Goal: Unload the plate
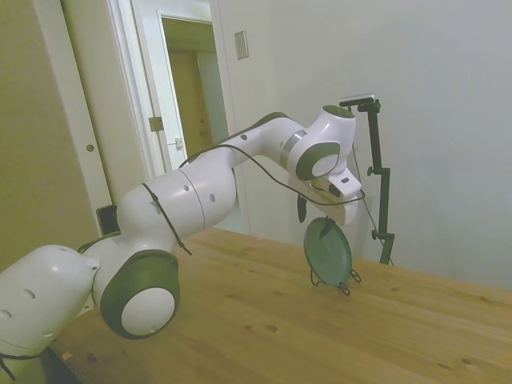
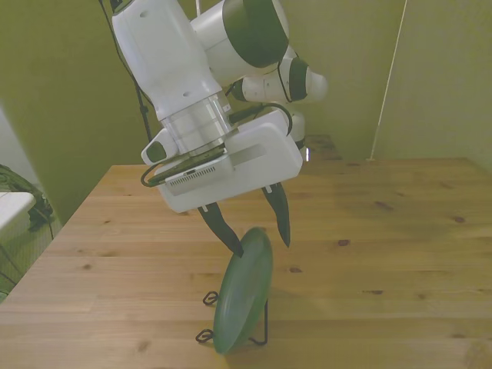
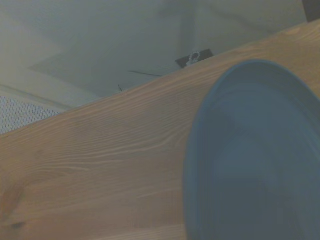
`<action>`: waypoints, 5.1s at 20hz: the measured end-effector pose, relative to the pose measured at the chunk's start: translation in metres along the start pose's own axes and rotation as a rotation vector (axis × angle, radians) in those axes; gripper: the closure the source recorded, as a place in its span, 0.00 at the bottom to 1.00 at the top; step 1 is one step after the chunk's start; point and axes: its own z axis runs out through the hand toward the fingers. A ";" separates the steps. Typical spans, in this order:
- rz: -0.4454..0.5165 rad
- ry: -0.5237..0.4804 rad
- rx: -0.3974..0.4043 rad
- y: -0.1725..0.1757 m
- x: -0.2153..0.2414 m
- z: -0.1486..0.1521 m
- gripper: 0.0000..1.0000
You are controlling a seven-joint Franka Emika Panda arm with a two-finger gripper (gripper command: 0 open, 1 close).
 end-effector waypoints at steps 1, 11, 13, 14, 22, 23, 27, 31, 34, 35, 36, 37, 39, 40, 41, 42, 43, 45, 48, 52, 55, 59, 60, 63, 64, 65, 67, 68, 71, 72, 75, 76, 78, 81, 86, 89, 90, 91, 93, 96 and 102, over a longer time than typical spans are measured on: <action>0.000 0.000 -0.001 0.000 0.000 0.000 1.00; 0.004 0.004 -0.001 0.002 0.003 -0.001 1.00; 0.005 0.004 -0.001 0.003 0.003 -0.002 1.00; 0.005 0.004 -0.001 0.003 0.003 -0.002 1.00; 0.008 0.014 0.007 0.005 0.005 -0.009 1.00; 0.007 0.017 0.010 0.004 0.004 -0.012 1.00; 0.000 0.036 0.025 0.002 -0.001 -0.031 1.00; -0.014 0.065 0.049 -0.004 -0.011 -0.060 1.00; -0.034 0.090 0.068 -0.011 -0.026 -0.088 1.00; -0.041 0.094 0.070 -0.013 -0.032 -0.098 1.00; -0.050 0.096 0.068 -0.015 -0.040 -0.107 1.00; -0.059 0.097 0.066 -0.017 -0.048 -0.116 1.00; -0.082 0.097 0.061 -0.024 -0.067 -0.131 1.00; -0.094 0.094 0.055 -0.028 -0.077 -0.136 1.00; -0.107 0.092 0.049 -0.033 -0.087 -0.139 1.00; -0.119 0.086 0.040 -0.037 -0.097 -0.141 1.00; -0.132 0.078 0.030 -0.042 -0.108 -0.141 1.00; -0.162 0.062 0.009 -0.053 -0.128 -0.137 1.00; -0.205 0.028 -0.039 -0.070 -0.160 -0.119 1.00; -0.233 -0.024 -0.135 -0.085 -0.190 -0.081 1.00; -0.226 -0.063 -0.199 -0.090 -0.192 -0.035 1.00; -0.213 -0.110 -0.261 -0.086 -0.183 0.011 1.00; -0.212 -0.117 -0.269 -0.085 -0.183 0.015 1.00; -0.216 -0.125 -0.282 -0.086 -0.185 0.023 1.00; -0.217 -0.126 -0.285 -0.086 -0.186 0.025 1.00; -0.217 -0.126 -0.288 -0.086 -0.186 0.027 1.00; -0.217 -0.122 -0.293 -0.086 -0.185 0.029 1.00; -0.217 -0.120 -0.292 -0.086 -0.185 0.028 1.00; -0.217 -0.115 -0.288 -0.087 -0.185 0.025 1.00; -0.217 -0.115 -0.288 -0.087 -0.185 0.025 1.00; -0.218 -0.111 -0.284 -0.087 -0.185 0.024 1.00; -0.218 -0.112 -0.284 -0.087 -0.185 0.024 1.00; -0.225 -0.123 -0.286 -0.089 -0.190 0.028 1.00; -0.259 -0.169 -0.305 -0.097 -0.213 0.043 1.00; -0.295 -0.215 -0.384 -0.109 -0.255 0.098 1.00; -0.304 -0.204 -0.468 -0.106 -0.262 0.140 1.00; -0.308 -0.200 -0.489 -0.105 -0.264 0.152 1.00; -0.310 -0.196 -0.508 -0.104 -0.266 0.162 1.00; -0.314 -0.199 -0.531 -0.102 -0.269 0.177 1.00; -0.310 -0.207 -0.552 -0.097 -0.267 0.194 1.00; -0.308 -0.208 -0.596 -0.089 -0.263 0.222 1.00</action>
